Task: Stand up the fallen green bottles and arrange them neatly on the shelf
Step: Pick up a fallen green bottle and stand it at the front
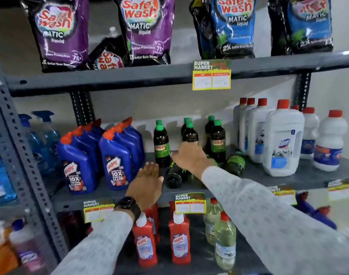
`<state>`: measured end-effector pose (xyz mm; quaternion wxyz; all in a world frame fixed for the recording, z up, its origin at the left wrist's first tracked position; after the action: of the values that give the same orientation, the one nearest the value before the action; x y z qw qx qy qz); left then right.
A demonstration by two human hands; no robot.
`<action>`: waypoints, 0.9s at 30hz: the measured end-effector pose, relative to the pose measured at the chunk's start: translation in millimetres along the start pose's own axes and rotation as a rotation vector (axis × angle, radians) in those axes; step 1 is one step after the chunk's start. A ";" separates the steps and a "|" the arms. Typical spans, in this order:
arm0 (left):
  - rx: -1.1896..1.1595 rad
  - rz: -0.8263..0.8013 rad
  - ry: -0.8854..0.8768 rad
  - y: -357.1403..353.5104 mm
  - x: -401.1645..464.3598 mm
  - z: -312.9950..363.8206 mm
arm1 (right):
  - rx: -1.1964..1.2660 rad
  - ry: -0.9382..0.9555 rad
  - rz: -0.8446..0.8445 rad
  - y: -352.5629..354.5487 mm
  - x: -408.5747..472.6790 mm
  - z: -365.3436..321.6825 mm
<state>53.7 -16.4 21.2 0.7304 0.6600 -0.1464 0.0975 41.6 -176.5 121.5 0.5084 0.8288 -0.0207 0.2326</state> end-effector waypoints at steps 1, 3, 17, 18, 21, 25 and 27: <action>0.003 -0.037 -0.010 -7.8 -0.1 0.7 | 0.040 -0.046 -0.055 -9.8 4.2 3.8; -0.047 -0.040 -0.018 -11.7 0.0 2.7 | 0.065 -0.129 -0.111 -20.3 9.6 12.2; -0.024 -0.039 0.033 -32.9 -0.3 -15.3 | 0.641 -0.559 -0.215 -73.9 14.8 38.9; -0.027 -0.038 0.037 -34.0 -0.6 -16.4 | 0.651 -0.542 -0.214 -74.2 15.8 38.0; -0.033 -0.005 0.053 -35.4 -1.3 -18.2 | 0.679 -0.435 -0.141 -57.5 22.4 31.0; -0.094 -0.007 0.078 -35.9 -2.4 -18.3 | 0.703 -0.253 0.125 -17.6 34.1 20.8; -0.094 -0.005 0.078 -37.4 -1.9 -18.5 | 0.655 -0.188 0.260 -8.2 34.1 20.7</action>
<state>66.1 -2.1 -16.0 0.7660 0.6210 -0.1206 0.1142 81.8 -183.3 120.7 0.1781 0.9559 -0.0972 0.2123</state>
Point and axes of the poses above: each hand's wrist, its own x-axis towards the middle knuckle, its own y-axis out of the back of the hand, z = x × y, the point moved 6 cm from there along x, towards the middle knuckle, and after that the axes turned 13 degrees about y, right-handed, at the moved point
